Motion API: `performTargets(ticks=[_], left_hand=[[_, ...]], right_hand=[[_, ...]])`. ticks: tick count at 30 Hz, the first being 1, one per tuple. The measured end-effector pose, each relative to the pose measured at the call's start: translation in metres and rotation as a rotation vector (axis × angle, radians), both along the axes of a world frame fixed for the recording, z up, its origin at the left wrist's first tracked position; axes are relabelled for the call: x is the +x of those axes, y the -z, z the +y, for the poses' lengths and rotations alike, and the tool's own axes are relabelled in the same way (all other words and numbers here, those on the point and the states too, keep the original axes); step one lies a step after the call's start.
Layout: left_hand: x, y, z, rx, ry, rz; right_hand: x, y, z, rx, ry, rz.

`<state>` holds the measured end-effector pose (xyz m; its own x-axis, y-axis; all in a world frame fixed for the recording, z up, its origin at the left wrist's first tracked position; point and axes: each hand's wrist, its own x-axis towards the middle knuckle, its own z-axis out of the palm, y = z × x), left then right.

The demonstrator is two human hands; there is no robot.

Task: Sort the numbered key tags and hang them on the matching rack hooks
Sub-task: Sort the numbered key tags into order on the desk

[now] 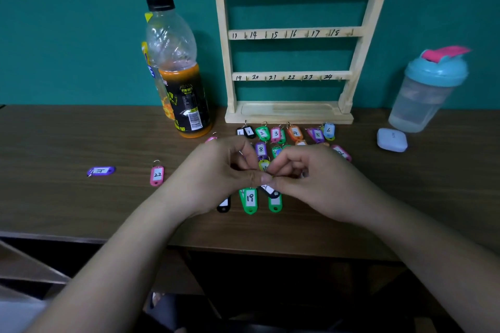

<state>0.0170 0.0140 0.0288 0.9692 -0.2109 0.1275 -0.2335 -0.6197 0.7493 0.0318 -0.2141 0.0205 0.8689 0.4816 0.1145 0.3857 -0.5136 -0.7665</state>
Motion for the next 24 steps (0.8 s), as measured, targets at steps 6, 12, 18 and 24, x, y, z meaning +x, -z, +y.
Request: performTargets(ticks=[6,12,18,24], left_hand=[[0.004,0.002,-0.015,0.068,-0.060,-0.069],[0.009,0.009,-0.023,0.104,-0.020,-0.038],[0.012,0.012,-0.021,0.090,-0.009,-0.042],[0.013,0.019,-0.023,0.133,-0.013,-0.131]], right_hand=[[0.000,0.001,-0.007,-0.077,0.043,-0.014],[-0.008,0.002,-0.004,-0.162,0.043,0.000],[-0.011,0.005,-0.001,-0.208,0.049,-0.068],[-0.010,0.009,0.001,-0.262,0.076,-0.113]])
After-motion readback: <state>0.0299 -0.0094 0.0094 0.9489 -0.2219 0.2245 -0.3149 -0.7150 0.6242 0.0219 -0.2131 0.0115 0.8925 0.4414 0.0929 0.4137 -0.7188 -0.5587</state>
